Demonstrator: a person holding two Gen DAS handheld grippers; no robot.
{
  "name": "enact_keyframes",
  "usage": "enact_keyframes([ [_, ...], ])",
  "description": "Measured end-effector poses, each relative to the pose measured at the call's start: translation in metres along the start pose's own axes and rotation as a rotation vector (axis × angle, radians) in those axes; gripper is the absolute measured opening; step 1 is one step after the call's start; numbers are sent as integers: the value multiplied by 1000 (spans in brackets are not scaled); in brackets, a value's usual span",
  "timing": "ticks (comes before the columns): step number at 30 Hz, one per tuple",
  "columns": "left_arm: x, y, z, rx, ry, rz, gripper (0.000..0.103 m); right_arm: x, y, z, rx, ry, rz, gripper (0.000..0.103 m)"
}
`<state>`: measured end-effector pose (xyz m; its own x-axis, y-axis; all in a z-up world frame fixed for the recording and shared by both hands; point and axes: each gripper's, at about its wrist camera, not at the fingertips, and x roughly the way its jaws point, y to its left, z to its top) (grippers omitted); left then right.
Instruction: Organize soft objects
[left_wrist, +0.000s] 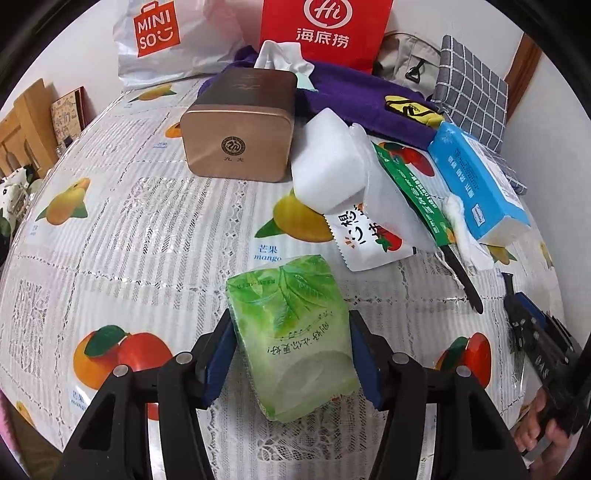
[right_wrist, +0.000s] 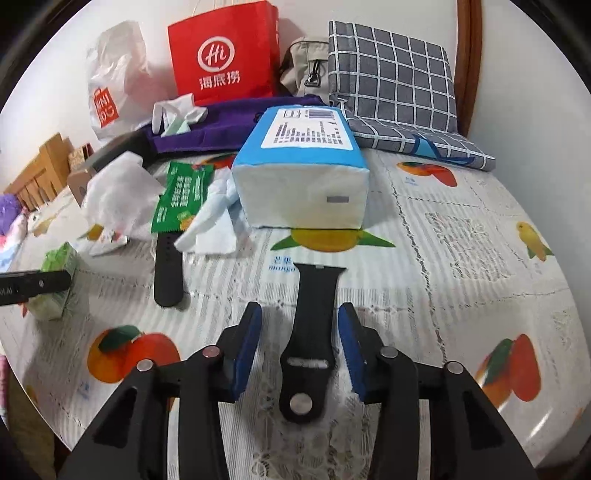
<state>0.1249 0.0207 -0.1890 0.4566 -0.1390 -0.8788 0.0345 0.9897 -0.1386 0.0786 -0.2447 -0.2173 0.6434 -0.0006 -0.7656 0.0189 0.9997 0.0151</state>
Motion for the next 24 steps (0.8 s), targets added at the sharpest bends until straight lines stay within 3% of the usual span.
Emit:
enact_keyframes([
  [7, -7, 11, 5, -10, -13, -20, 53, -4, -6, 9, 46, 49, 36, 21],
  [24, -44, 30, 29, -11, -84, -37, 53, -48, 14, 45, 37, -29, 80, 20],
])
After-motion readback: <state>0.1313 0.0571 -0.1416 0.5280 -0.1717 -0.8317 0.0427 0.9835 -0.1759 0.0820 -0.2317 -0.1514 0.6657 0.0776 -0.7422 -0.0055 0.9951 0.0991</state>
